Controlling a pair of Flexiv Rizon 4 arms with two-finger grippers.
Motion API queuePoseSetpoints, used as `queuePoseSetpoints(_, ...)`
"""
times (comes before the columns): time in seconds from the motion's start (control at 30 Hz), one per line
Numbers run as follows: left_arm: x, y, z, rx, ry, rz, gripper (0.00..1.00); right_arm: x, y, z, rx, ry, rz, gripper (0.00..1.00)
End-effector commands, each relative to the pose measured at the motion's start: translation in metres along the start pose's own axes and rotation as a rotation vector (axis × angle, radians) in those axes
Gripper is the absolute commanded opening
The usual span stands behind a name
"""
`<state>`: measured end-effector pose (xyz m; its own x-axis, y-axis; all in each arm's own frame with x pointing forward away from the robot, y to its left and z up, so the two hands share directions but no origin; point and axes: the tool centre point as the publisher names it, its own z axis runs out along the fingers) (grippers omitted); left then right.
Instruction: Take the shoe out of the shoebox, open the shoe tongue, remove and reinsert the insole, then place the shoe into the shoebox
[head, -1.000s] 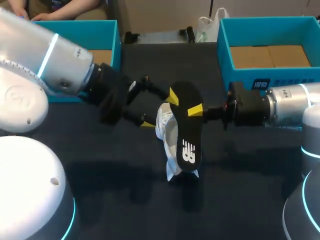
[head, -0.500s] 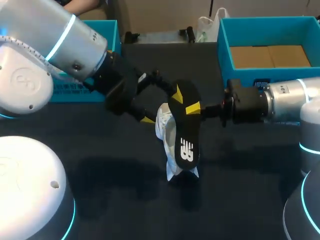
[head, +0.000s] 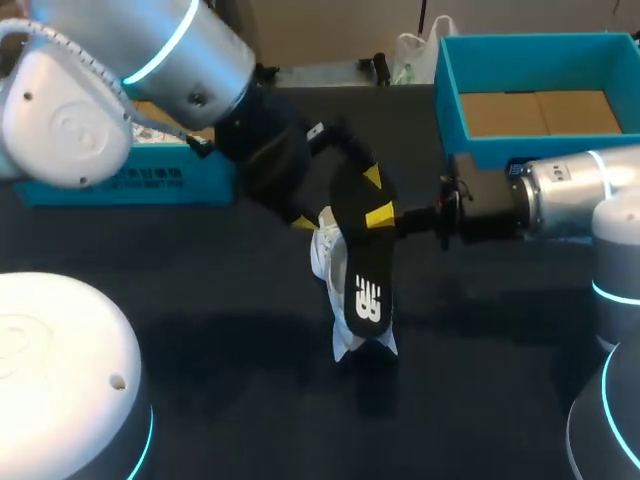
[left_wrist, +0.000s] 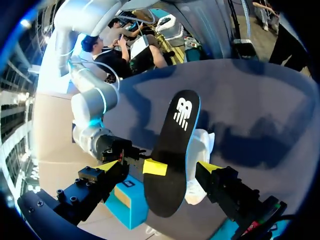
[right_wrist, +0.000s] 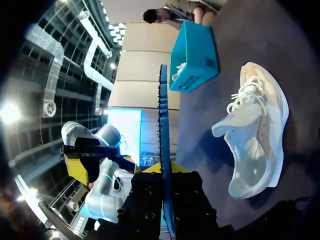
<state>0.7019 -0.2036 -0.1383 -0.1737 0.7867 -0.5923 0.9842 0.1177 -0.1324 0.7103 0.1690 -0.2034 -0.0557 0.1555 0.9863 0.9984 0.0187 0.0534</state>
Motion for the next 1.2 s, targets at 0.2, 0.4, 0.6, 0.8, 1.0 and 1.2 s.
queuePoseSetpoints(0.2,-0.013,0.005,0.008,0.005,0.385,0.061,1.0,-0.003,0.001,0.006,-0.007,0.002,-0.011,0.0)
queuePoseSetpoints(0.4,-0.022,0.003,0.012,0.024,0.461,0.097,1.0,-0.006,0.002,0.007,0.003,0.003,-0.007,0.0)
queuePoseSetpoints(0.6,-0.022,0.004,0.011,-0.014,0.547,0.143,1.0,-0.007,0.003,0.007,0.008,0.001,-0.006,0.0)
queuePoseSetpoints(0.8,-0.019,0.012,0.011,-0.028,0.568,0.139,1.0,-0.007,0.006,0.005,0.005,0.003,-0.012,0.0)
queuePoseSetpoints(1.0,-0.02,0.015,0.014,-0.03,0.579,0.137,1.0,-0.008,0.01,0.004,0.007,-0.001,-0.013,0.0)
queuePoseSetpoints(1.2,-0.021,0.021,0.015,-0.038,0.594,0.125,1.0,-0.008,0.011,0.002,0.005,0.004,-0.021,0.0)
